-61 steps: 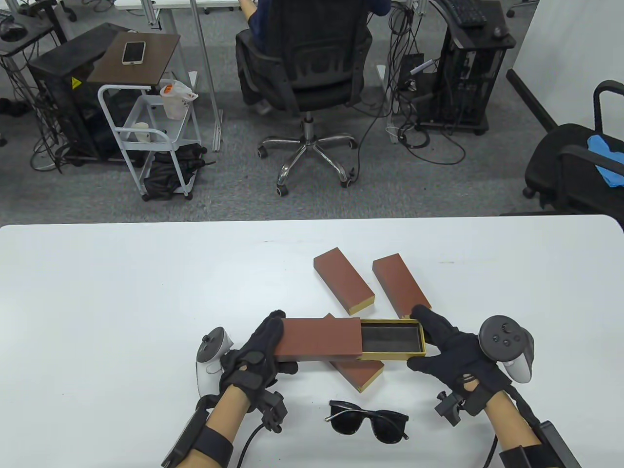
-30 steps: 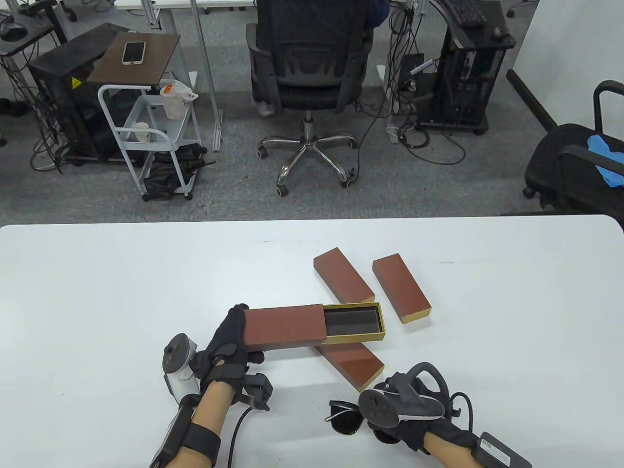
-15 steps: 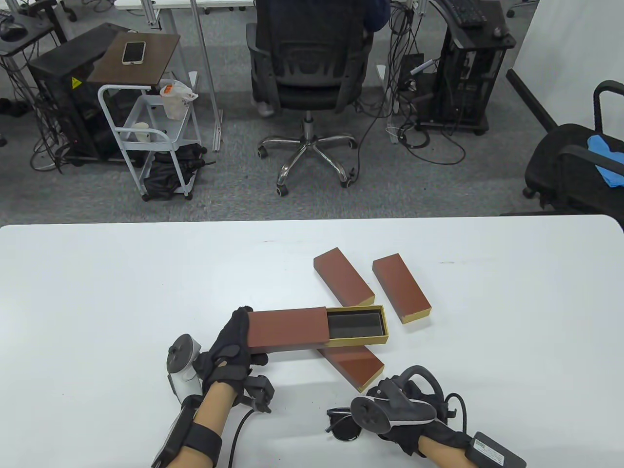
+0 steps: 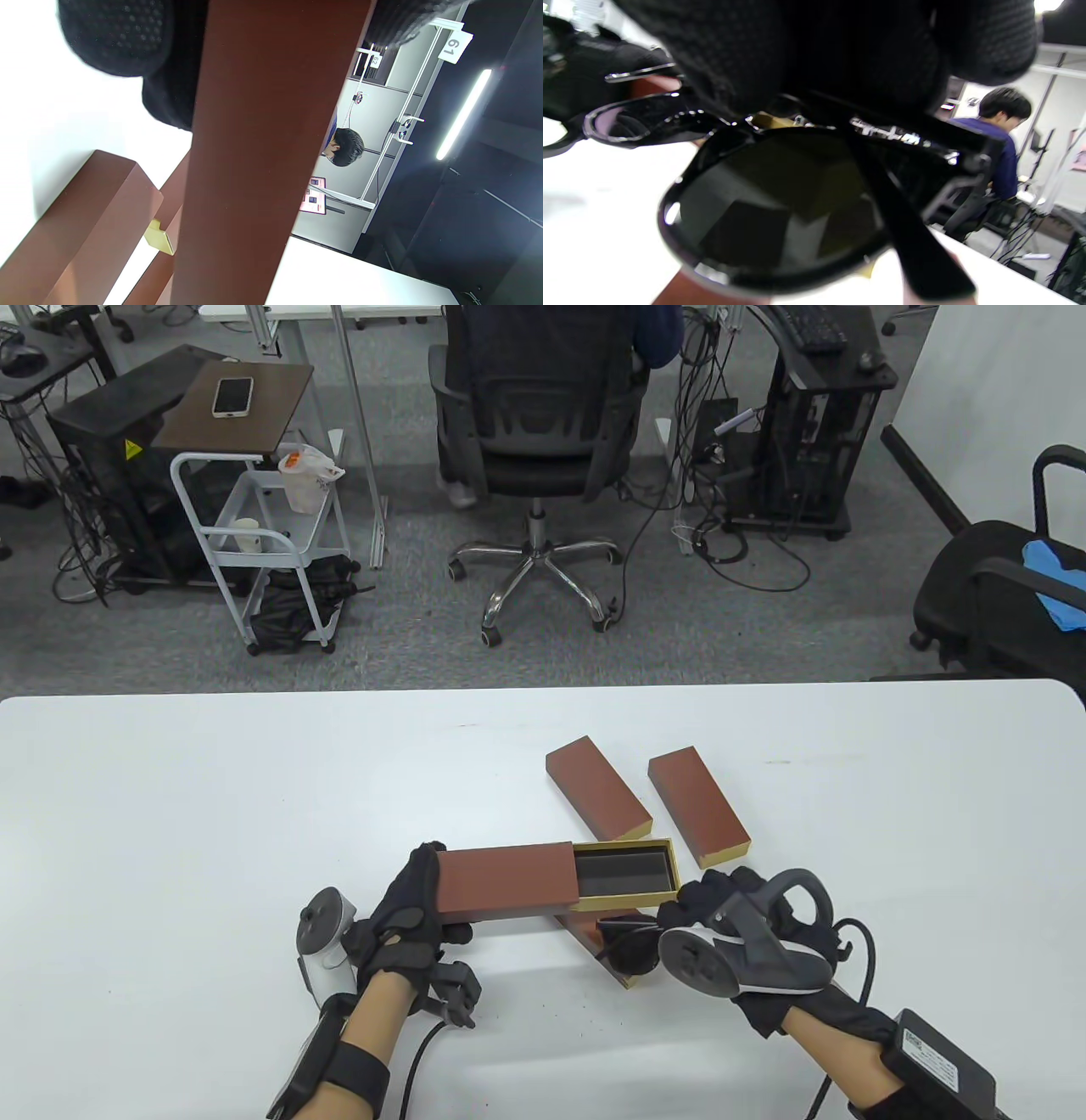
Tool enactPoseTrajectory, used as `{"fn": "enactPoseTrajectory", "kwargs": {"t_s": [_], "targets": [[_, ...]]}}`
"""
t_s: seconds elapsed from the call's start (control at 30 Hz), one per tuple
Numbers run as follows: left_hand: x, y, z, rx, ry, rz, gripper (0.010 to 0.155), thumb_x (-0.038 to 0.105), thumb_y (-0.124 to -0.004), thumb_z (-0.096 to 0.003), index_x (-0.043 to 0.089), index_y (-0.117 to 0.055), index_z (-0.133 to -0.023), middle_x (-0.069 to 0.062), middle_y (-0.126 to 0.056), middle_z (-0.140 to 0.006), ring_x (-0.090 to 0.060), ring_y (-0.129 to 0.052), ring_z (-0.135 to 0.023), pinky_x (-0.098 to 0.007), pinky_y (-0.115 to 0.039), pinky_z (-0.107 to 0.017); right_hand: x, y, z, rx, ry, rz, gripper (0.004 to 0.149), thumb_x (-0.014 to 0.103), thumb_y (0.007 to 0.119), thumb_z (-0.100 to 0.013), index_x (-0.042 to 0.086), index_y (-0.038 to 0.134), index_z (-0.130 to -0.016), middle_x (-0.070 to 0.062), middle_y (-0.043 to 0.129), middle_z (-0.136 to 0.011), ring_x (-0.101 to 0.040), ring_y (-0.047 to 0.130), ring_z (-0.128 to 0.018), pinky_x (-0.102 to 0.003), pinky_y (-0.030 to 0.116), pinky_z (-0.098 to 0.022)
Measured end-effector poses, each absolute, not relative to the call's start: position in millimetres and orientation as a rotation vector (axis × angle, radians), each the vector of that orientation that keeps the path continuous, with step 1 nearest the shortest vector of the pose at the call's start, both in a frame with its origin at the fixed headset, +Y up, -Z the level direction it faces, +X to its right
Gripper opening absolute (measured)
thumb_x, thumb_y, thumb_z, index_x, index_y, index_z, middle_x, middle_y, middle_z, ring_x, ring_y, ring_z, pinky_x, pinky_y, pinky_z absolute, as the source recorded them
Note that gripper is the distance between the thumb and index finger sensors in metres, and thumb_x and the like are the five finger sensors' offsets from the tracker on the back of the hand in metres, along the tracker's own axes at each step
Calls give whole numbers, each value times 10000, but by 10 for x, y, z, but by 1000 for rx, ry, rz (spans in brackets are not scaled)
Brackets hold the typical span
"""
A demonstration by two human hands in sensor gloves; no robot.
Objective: Slide to open storage boxes and store sunglasses
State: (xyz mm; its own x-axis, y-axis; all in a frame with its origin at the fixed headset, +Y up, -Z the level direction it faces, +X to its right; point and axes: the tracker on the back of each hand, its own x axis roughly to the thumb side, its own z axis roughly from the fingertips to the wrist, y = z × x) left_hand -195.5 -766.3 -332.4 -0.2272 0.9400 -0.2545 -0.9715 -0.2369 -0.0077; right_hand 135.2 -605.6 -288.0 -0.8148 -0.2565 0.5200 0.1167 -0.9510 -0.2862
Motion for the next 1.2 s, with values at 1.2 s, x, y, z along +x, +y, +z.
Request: {"fn": "enactPoseTrajectory", "kwargs": {"t_s": [1.2], "targets": [[-1524,-7674,-3267,-450,12,1770,761,617,-572,-512,174,-433,-1115,-125,-849,-849,-291,-970,-587,-458,-819,-407,1107,-6140,-3189,-626,163,-2672,364,355,931,-264,318,934,-626,-11,1001,-642,-242,998,-519,-469,818,-454]]}}
